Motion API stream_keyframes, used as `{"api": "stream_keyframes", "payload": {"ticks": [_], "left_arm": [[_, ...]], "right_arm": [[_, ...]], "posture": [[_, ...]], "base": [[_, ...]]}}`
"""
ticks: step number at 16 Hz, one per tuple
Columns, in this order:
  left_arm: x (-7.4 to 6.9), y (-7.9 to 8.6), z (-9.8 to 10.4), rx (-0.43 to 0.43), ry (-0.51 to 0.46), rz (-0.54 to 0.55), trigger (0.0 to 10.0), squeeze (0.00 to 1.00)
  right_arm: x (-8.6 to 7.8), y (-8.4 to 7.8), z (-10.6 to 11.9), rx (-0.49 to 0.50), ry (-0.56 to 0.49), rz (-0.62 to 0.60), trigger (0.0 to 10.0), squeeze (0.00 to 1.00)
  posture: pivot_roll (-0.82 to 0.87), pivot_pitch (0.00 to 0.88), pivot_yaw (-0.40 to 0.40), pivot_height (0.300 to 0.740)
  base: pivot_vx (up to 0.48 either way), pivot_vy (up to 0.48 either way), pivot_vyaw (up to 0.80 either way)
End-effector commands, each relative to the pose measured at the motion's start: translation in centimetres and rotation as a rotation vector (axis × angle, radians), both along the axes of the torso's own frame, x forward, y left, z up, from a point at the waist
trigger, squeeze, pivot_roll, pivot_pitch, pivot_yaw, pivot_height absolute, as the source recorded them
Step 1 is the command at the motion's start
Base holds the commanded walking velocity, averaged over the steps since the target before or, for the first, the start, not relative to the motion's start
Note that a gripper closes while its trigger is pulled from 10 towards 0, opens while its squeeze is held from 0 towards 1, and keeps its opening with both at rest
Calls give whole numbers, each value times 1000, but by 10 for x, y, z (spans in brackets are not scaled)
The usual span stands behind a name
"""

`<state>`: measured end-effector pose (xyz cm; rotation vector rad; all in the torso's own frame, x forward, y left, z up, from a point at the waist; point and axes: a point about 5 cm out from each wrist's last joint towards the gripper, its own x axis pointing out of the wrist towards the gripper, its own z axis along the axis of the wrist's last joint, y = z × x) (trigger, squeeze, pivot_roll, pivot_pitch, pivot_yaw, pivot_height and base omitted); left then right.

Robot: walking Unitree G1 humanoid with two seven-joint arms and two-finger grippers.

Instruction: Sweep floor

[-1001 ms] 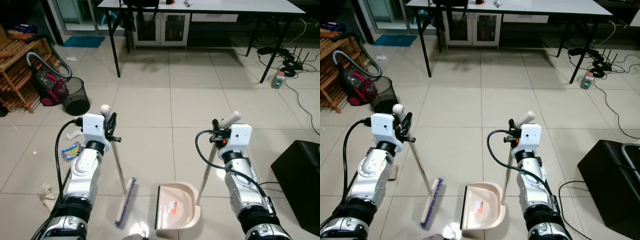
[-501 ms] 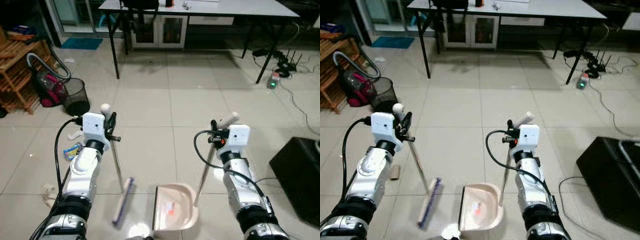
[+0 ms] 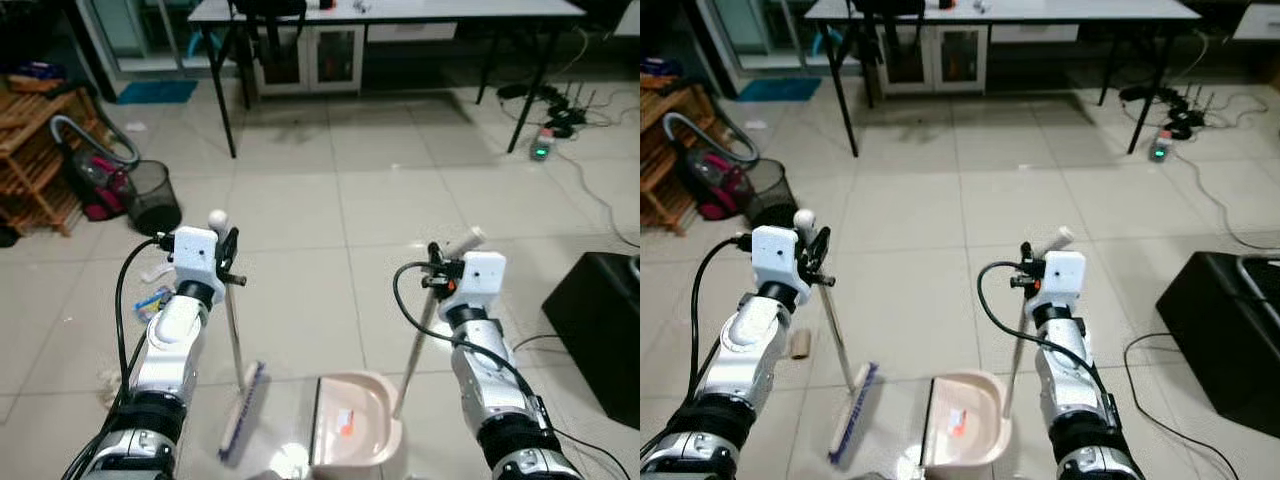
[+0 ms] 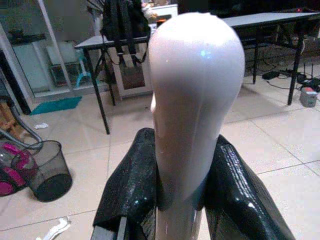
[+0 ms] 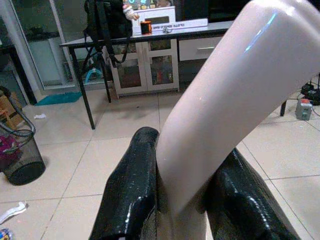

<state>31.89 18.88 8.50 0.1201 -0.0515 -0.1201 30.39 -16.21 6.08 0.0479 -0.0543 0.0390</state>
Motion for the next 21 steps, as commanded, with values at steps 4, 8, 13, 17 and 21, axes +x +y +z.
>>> {"api": "stream_keyframes", "payload": {"ticks": [4,8,13,17,21], "left_arm": [[4,-1,16,27,-76,-8,10000,0],[4,-2,17,36,-77,-15,10000,0],[5,-2,18,45,-81,-18,10000,0],[6,-1,24,64,-118,-9,10000,0],[7,-1,33,75,-159,-8,10000,0]], "right_arm": [[4,0,8,-17,-32,4,10000,0],[4,1,8,-19,-31,1,10000,0],[5,-3,8,-20,-33,-39,10000,0],[6,0,10,-33,-35,-26,10000,0],[8,2,12,-44,-42,-28,10000,0]], "posture": [[-81,0,56,740],[-79,0,59,740],[-77,0,61,740],[-74,0,62,740],[-71,0,63,740]], "base": [[428,0,0],[462,0,706],[473,0,320],[470,0,0],[472,0,0]]}}
